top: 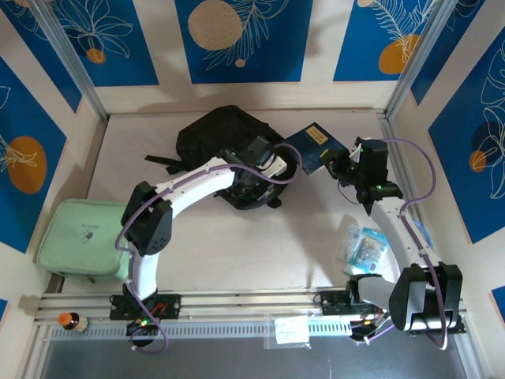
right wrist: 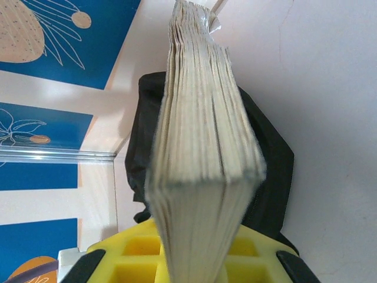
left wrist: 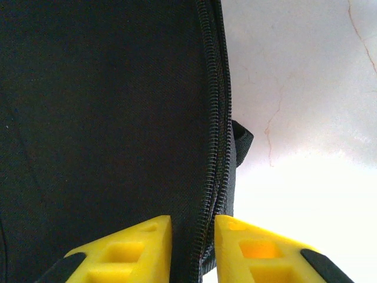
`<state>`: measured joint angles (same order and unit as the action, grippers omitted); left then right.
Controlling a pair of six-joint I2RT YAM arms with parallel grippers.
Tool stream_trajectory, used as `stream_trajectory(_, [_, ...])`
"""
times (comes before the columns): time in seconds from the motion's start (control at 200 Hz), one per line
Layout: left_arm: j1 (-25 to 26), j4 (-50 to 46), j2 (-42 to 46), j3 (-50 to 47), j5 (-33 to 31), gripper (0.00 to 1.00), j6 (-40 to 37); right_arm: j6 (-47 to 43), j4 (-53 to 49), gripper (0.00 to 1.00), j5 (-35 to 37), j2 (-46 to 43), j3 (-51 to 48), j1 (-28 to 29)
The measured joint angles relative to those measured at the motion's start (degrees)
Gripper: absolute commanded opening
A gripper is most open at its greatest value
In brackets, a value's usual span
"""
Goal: Pack the student bag
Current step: Open the student bag at the top-center of the table.
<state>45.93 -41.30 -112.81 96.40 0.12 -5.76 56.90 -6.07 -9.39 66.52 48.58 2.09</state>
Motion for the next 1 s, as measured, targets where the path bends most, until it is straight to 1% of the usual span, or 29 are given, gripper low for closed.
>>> stream_trajectory(0.28, [0.00, -3.19, -1.81, 2.47, 0.26, 0.20, -0.76, 0.02, -0.07, 0.00, 0.00, 0.00, -0.02, -0.09])
stream_trajectory(0.51, [0.00, -4.52, -2.64, 3.52, 0.22, 0.28, -0.83, 0.02, -0.68, 0.00, 0.04, 0.00, -0.09, -0.15])
stream_trajectory(0.675, [0.00, -5.20, -4.35, 3.91, 0.22, 0.29, -0.85, 0.04, -1.14, 0.00, 0.44, -0.13, -0.42, -0.63])
stream_trajectory(0.855, [0.00, -5.75, -5.03, 4.11, 0.24, 0.39, -2.29, 0.07, -1.51, 0.00, 0.50, -0.35, -0.61, -1.07])
stream_trajectory(0.89, [0.00, -5.97, -5.14, 4.24, 0.24, 0.38, -2.38, 0.09, -1.53, 0.00, 0.50, -0.42, -0.61, -1.16])
stream_trajectory(1.0, [0.00, -6.73, -5.25, 4.55, 0.37, 0.26, -3.58, 0.09, -1.75, 0.00, 0.50, -0.42, -0.63, -1.33])
